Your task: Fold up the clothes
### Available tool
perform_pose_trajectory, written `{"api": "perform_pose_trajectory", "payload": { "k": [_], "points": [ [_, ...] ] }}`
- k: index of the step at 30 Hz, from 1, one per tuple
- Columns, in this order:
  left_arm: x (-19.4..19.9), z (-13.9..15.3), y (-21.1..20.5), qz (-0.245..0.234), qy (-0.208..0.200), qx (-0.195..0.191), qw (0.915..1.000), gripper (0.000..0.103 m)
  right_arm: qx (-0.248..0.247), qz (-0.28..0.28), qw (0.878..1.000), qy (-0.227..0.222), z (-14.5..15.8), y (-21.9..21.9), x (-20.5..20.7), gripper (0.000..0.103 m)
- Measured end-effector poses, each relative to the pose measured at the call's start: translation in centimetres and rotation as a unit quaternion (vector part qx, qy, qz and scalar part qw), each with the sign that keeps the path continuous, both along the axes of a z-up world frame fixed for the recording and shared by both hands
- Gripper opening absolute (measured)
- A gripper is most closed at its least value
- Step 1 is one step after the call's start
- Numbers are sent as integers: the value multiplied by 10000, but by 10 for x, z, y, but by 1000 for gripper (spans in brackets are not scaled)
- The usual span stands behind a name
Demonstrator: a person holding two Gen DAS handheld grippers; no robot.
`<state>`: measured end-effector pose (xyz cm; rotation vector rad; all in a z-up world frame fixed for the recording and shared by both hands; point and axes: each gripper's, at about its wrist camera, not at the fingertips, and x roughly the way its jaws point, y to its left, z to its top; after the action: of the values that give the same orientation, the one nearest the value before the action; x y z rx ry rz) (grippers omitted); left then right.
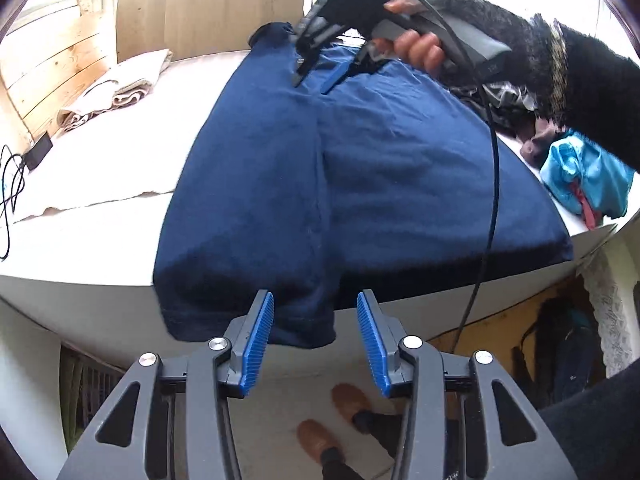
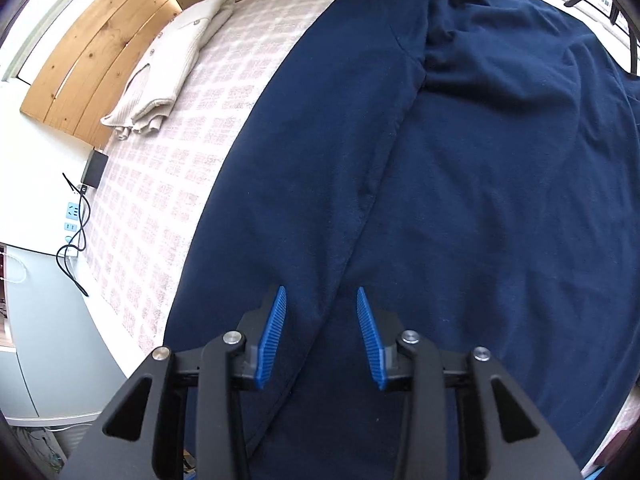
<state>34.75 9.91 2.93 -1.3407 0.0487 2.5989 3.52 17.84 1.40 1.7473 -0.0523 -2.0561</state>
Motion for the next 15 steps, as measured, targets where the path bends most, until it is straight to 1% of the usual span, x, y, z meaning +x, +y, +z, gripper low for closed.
{"api": "perform_pose_trajectory", "payload": {
  "k": [1, 2, 3, 4, 5, 8, 10, 12, 13, 15],
  "points": [
    [-1, -3, 3, -5, -19, -123, 9999, 36, 58, 5, 10000, 3, -3, -2, 1, 37],
    [-2, -5, 5, -9, -38, -245, 9997, 22, 74, -8, 9999, 93, -3, -3, 2, 34],
    [-3, -7, 6, 2, -54, -303, 9995, 12, 71, -2, 9998, 161, -1, -3, 4, 18],
    [-3, -7, 3, 41, -63, -247, 9997, 7, 67, 13, 9998, 207, 0, -3, 5, 5],
    [-3, -6, 0, 81, -58, -178, 9998, 6, 63, 29, 9997, 252, 2, -3, 7, 3],
    [-2, 6, -8, 187, 36, 108, 9998, 6, 51, 77, 9992, 387, 7, -3, 11, 3],
    [2, 16, -7, 160, 136, 256, 9995, 6, 43, 109, 9988, 477, 11, -3, 14, 3],
    [4, 17, 1, 36, 206, 212, 9996, 6, 233, 181, 9979, 584, 10, -4, 16, 3],
    [4, 16, 5, -50, 174, 216, 9996, 7, 345, 221, 9971, 639, 9, -4, 17, 3],
    [1, 3, 12, -218, -83, 180, 9996, 9, 638, 301, 9953, 667, 0, -7, 19, 3]
  ]
}}
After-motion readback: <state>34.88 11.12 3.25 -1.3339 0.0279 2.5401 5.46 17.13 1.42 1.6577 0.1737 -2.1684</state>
